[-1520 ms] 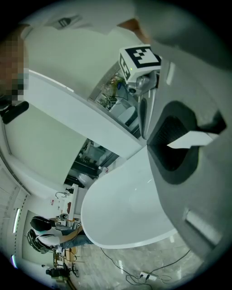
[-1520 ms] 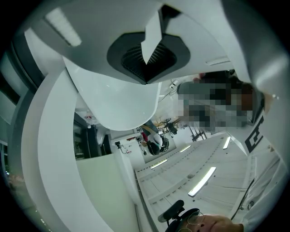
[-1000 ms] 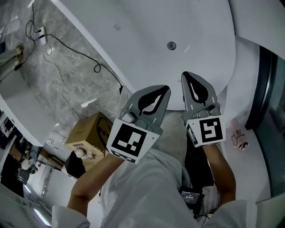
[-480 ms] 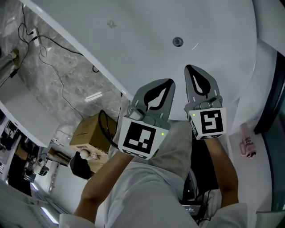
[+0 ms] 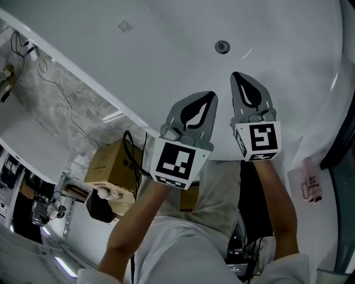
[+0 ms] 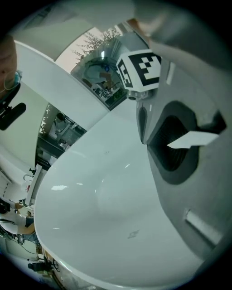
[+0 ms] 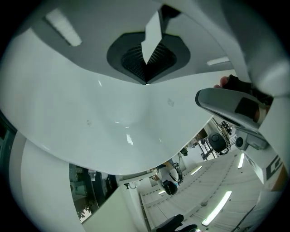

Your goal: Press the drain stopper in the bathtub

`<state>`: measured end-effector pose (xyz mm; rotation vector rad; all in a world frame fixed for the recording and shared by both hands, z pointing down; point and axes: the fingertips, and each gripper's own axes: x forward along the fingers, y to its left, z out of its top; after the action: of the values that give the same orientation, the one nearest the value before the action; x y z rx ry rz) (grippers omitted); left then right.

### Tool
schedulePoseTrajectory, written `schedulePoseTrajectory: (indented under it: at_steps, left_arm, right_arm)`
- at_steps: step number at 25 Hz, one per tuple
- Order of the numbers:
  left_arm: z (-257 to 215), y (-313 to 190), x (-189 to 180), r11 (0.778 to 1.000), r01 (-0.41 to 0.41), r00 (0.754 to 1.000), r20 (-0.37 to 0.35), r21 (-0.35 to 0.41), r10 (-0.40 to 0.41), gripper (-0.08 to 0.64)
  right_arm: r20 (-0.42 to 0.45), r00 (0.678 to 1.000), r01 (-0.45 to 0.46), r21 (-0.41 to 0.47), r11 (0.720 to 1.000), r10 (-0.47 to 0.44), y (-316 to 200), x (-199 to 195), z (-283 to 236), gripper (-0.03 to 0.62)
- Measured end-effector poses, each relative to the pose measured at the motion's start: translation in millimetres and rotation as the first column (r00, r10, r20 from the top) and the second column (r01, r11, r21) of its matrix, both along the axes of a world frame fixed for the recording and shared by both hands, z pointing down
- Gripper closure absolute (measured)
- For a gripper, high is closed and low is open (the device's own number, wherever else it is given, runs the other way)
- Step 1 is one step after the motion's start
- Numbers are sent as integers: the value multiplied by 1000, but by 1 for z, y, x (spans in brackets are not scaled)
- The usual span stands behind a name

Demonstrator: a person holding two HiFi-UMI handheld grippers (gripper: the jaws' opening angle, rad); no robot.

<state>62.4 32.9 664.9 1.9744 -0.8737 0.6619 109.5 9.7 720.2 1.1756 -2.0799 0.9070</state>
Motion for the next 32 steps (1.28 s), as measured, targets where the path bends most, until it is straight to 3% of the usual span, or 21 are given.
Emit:
schedulePoseTrajectory:
  at_steps: [6,12,19,22,26,32]
  left_arm:
    - [46,9,3,1000,2,1000,17,-27,-1,558]
    - [81,17,10,999,-11,1000,24,-42,12,558]
    - [122,30,15,996,-21,999,38,-89,25,558]
    - [144,32,10,995,-39,996,81,-91,47,558]
    - [169,31,-5,992,31,992,126,-120,-16,558]
    - [191,31,0,988,43,992,124,-145,-25,558]
  right_arm:
    - [11,1000,-4,-40,999,5,7,7,59,591]
    - [-41,998,52,-20,998,-53,13,4,107,591]
    - [-76,996,39,-137,990,-50,29,8,182,591]
    - [-103,992,56,-194,979,-77,34,12,218,591]
    - [-117,987,87,-202,976,-112,31,9,250,591]
    - [-173,978,65,-289,955,-119,28,16,298,590]
